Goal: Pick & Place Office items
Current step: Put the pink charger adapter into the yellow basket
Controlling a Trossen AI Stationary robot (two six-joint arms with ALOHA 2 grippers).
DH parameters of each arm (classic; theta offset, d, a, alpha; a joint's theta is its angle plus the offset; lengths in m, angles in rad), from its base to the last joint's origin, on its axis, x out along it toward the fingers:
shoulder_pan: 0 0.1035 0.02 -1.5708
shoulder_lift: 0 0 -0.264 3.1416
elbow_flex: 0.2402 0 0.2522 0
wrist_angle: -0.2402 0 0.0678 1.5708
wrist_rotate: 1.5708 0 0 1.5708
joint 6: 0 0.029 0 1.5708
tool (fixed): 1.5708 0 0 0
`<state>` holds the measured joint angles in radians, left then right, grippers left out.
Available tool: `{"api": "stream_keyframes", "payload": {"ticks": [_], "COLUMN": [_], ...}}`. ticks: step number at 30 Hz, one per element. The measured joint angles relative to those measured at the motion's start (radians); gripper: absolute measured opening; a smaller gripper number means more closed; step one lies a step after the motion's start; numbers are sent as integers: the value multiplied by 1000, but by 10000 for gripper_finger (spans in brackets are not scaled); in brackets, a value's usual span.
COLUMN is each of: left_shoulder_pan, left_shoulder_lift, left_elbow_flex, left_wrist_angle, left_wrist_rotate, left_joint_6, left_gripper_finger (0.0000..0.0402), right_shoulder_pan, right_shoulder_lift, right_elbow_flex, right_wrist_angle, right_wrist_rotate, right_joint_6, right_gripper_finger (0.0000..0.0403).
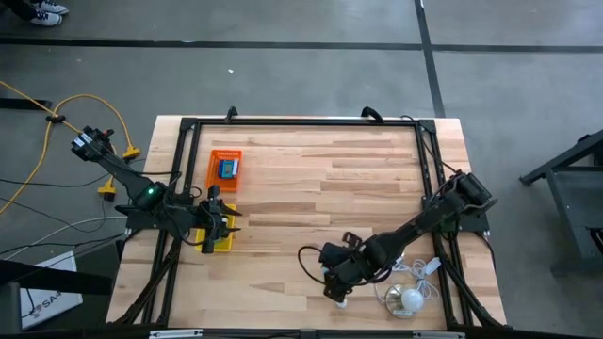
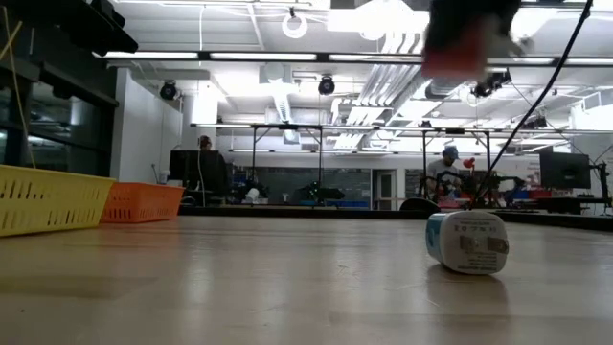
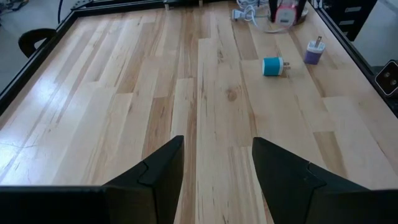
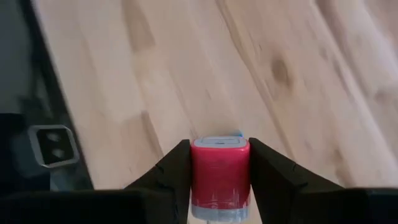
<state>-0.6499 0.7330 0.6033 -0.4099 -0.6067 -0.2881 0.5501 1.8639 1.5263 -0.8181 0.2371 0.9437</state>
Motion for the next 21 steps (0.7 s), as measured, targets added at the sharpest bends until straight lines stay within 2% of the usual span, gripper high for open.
{"api": "stream_keyframes", "payload": {"ticks": [7,21], "left_shoulder_pan": [0,0], "left_shoulder_lift": [0,0], "left_elbow_flex": [0,0], "left_wrist_angle": [0,3], "left_wrist_rotate": [0,0], "left_joint_6": [0,0], "left_gripper_finger": [183,183], "right_shoulder_pan": [-42,-167], "right_shoulder_lift": [0,0], "right_elbow_flex": [79,86], "right_wrist_angle": [55,498], "right_wrist_rotate": [87,106], "right_joint_6": [-139,-511], "right_gripper_finger": [120,119]}}
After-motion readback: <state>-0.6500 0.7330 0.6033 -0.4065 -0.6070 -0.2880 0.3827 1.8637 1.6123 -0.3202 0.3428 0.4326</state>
